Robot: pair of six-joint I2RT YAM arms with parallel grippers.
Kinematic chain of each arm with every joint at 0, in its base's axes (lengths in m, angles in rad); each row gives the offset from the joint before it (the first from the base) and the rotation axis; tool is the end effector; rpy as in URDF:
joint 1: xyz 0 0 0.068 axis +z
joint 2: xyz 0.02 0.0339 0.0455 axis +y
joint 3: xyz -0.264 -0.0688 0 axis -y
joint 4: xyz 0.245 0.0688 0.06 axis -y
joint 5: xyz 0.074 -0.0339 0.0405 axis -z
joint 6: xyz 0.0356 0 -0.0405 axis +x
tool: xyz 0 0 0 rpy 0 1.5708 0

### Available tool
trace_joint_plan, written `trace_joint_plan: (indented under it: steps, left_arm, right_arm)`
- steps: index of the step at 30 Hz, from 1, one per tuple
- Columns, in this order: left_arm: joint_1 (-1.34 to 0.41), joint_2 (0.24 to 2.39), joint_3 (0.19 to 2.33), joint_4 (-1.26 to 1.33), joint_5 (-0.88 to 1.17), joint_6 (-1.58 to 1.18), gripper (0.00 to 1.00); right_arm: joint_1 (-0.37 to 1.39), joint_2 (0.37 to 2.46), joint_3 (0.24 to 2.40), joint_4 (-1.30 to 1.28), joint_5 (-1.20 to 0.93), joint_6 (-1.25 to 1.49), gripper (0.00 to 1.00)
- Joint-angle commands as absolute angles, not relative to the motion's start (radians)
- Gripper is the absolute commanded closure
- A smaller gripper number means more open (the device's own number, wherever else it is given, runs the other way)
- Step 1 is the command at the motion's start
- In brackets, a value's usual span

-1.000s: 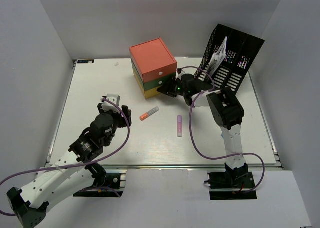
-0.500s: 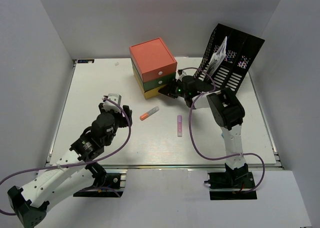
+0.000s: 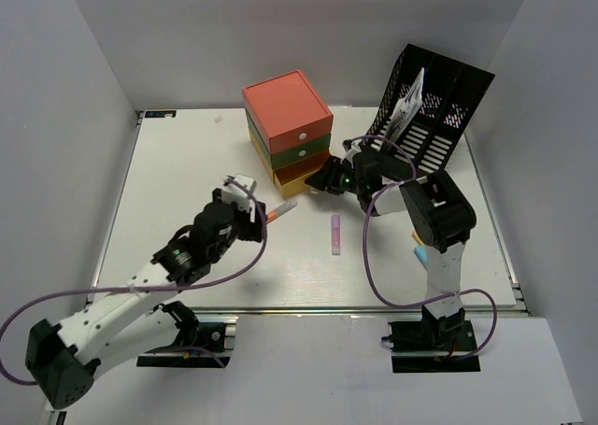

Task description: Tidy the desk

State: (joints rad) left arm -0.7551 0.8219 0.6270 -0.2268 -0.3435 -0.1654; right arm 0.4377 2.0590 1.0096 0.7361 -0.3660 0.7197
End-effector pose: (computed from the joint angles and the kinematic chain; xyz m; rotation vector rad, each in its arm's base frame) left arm 0.1468 -0.1217 0.2743 0.3595 1.9425 -0.2594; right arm 0.3749 0.1895 0.1310 0.0146 2.0265 1.1100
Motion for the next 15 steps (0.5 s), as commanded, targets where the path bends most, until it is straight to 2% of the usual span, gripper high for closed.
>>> trace_joint_plan:
  steps: [1, 2, 5, 9, 12, 13, 15]
  left_arm:
    - [-0.762, 0.943, 0.641, -0.209, -0.222, -0.123, 0.18]
    - [-0.762, 1.015, 0.649, -0.207, -0.219, -0.123, 0.17]
    - [-0.762, 1.132, 0.678, -0.196, -0.204, -0.124, 0.17]
    - [-0.762, 1.206, 0.698, -0.148, -0.195, -0.117, 0.21]
    - [-0.762, 1.247, 0.695, -0.109, -0.238, -0.077, 0.29]
    - [-0.762, 1.27, 0.704, -0.106, -0.247, -0.072, 0.31]
    - [-0.762, 1.293, 0.716, -0.097, -0.25, -0.045, 0.36]
  right_arm:
    - [0.425, 2.005, 1.006, 0.787, -0.397, 0.68, 0.43]
    - [0.425, 1.997, 1.002, 0.781, -0.402, 0.672, 0.36]
    - [0.42, 1.944, 0.951, 0.772, -0.431, 0.631, 0.33]
    - [0.419, 1.834, 0.899, 0.701, -0.5, 0.523, 0.37]
    - [0.419, 1.755, 0.9, 0.563, -0.598, 0.417, 0.62]
    - [0.414, 1.737, 0.926, 0.511, -0.638, 0.341, 0.8]
    - [0.413, 1.665, 0.949, 0.321, -0.71, 0.249, 0.94]
